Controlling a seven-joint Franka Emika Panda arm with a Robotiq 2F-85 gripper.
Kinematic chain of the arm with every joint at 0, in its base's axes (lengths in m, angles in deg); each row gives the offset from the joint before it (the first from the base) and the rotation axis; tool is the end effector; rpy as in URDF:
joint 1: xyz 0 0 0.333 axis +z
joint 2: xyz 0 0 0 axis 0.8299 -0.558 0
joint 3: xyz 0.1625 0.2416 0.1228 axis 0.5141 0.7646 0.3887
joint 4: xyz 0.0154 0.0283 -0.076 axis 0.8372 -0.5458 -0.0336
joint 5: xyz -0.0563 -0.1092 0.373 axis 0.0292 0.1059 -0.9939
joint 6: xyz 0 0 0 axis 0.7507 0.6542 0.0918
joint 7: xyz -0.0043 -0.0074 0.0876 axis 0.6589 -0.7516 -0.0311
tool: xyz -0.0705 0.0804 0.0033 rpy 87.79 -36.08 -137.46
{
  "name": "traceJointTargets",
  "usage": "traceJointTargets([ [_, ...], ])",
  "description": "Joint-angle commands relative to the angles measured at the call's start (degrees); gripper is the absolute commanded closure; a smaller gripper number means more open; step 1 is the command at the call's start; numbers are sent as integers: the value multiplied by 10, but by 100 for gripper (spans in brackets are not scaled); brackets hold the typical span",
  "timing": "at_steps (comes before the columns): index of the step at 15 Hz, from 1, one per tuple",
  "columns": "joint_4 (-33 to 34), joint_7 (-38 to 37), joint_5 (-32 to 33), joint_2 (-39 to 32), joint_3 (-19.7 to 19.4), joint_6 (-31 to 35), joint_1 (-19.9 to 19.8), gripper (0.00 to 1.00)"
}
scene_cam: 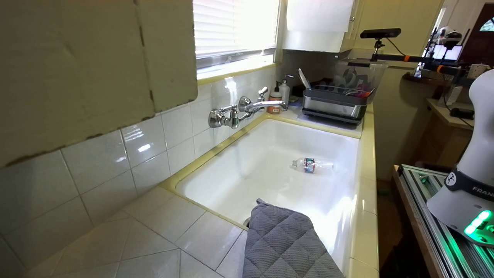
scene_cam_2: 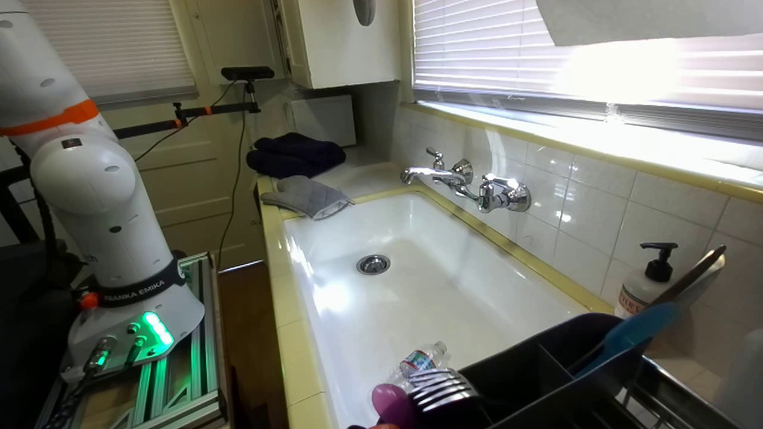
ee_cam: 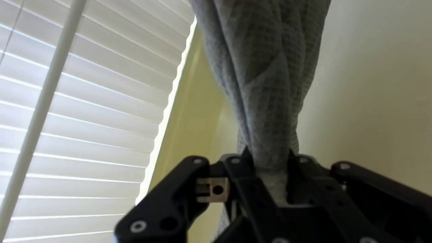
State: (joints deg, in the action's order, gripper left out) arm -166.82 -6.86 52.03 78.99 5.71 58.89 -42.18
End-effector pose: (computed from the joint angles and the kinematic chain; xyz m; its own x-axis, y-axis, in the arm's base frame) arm 0.4801 0.1979 0.8287 0.1159 0.4773 0.8711 0.6304 -0.7130 0.3068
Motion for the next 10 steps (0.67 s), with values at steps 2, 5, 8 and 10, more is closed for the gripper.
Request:
traceJointTargets([
  [2, 31, -12, 53, -21, 1, 11, 2, 96],
  [5, 51, -23, 91, -35, 6, 5, -2, 96],
  [8, 72, -35, 116, -48, 8, -5, -2, 96],
  [10, 83, -39, 125, -53, 10, -7, -2, 96],
])
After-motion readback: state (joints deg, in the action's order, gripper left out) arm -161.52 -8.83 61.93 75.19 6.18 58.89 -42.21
